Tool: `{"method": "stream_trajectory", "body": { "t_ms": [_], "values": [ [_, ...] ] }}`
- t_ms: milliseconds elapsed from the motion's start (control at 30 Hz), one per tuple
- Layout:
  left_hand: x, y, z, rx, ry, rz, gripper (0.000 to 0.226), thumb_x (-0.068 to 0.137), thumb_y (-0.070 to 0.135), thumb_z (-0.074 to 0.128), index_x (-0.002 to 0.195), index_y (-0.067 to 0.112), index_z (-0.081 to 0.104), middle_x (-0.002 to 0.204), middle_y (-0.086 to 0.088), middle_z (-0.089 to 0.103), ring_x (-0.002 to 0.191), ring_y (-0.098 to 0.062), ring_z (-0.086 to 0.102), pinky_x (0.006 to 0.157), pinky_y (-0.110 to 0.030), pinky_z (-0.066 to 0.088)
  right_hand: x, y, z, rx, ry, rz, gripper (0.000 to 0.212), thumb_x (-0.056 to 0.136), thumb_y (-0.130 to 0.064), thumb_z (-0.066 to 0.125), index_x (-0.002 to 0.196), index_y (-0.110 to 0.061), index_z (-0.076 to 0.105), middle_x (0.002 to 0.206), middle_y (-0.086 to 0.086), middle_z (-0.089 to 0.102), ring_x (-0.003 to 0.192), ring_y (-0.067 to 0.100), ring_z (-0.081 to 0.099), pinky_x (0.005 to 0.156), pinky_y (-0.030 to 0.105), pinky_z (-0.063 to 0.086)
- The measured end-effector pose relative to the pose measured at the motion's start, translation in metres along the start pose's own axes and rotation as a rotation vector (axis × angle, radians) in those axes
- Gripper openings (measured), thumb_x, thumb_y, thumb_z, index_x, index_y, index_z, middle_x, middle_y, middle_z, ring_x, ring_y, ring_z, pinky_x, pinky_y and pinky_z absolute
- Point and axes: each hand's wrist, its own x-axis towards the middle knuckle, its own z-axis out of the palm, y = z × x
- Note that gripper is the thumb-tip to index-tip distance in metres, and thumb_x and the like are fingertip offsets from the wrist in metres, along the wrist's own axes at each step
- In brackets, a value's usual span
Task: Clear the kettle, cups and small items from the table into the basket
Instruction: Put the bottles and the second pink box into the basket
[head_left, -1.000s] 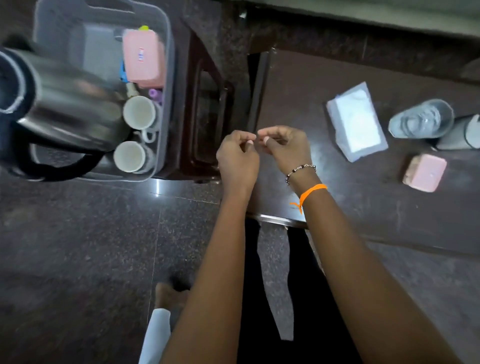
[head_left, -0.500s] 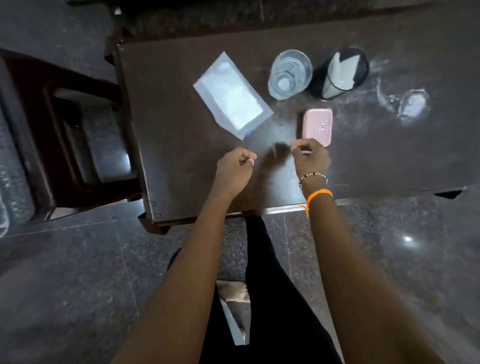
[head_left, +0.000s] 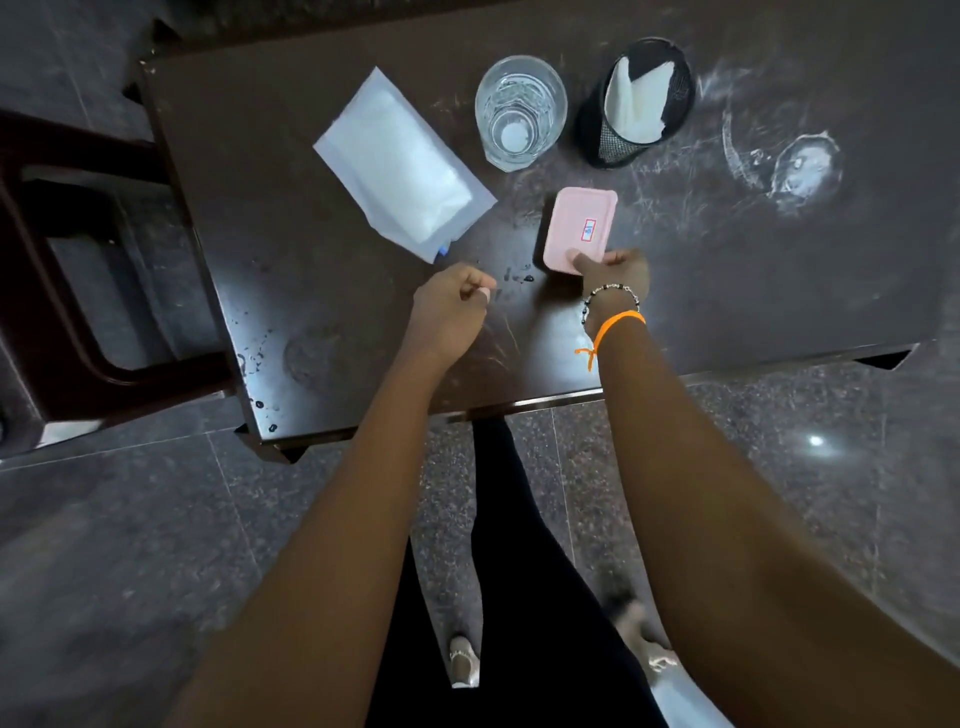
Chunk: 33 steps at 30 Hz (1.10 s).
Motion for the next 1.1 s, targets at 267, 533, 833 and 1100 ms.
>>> {"method": "stream_trajectory", "body": {
  "t_ms": [267, 533, 833, 1100],
  "values": [
    [-0.019, -0.029, -0.039, -0.173, 0.170, -0.003, 0.021, 0.090, 0.007, 0.049, 0.097, 0.015, 0.067, 0.095, -0.003, 0.066, 0.072, -0.008, 0.061, 0.073, -0.017, 0.050, -0.064, -0.009, 0.024, 0.147, -0.322, 0.026, 0.036, 0.081, -0.006, 0.064, 0.066, -0.020, 0.036, 0.082, 0.007, 0.052, 0.078, 0.024, 0.053, 0.049, 0.025, 0.047],
    [-0.059, -0.086, -0.150, -0.362, 0.682, -0.012, 0.022, 0.088, 0.002, 0.049, 0.099, 0.013, 0.065, 0.103, -0.009, 0.064, 0.083, -0.008, 0.055, 0.085, -0.022, 0.045, -0.197, -0.052, 0.100, 0.060, -0.598, -0.333, 0.026, 0.087, -0.010, 0.057, 0.069, -0.023, 0.044, 0.071, 0.002, 0.051, 0.054, 0.003, 0.046, 0.048, 0.011, 0.037],
    [-0.107, -0.167, -0.307, -0.704, 1.064, -0.096, 0.024, 0.087, 0.000, 0.050, 0.107, 0.009, 0.061, 0.095, -0.006, 0.059, 0.084, -0.014, 0.053, 0.085, -0.029, 0.046, -0.365, -0.116, 0.240, 0.060, -0.984, -0.534, 0.021, 0.087, -0.006, 0.058, 0.074, -0.020, 0.048, 0.063, 0.001, 0.051, 0.046, 0.002, 0.049, 0.044, 0.015, 0.045],
    [-0.103, -0.217, -0.382, -0.791, 0.954, -0.134, 0.032, 0.089, 0.004, 0.049, 0.119, 0.010, 0.058, 0.116, -0.011, 0.061, 0.108, -0.024, 0.057, 0.099, -0.034, 0.044, -0.451, -0.165, 0.376, -0.066, -0.851, -0.719, 0.028, 0.078, -0.003, 0.066, 0.063, -0.020, 0.049, 0.060, -0.001, 0.054, 0.048, 0.009, 0.054, 0.056, 0.031, 0.054]
  ]
}}
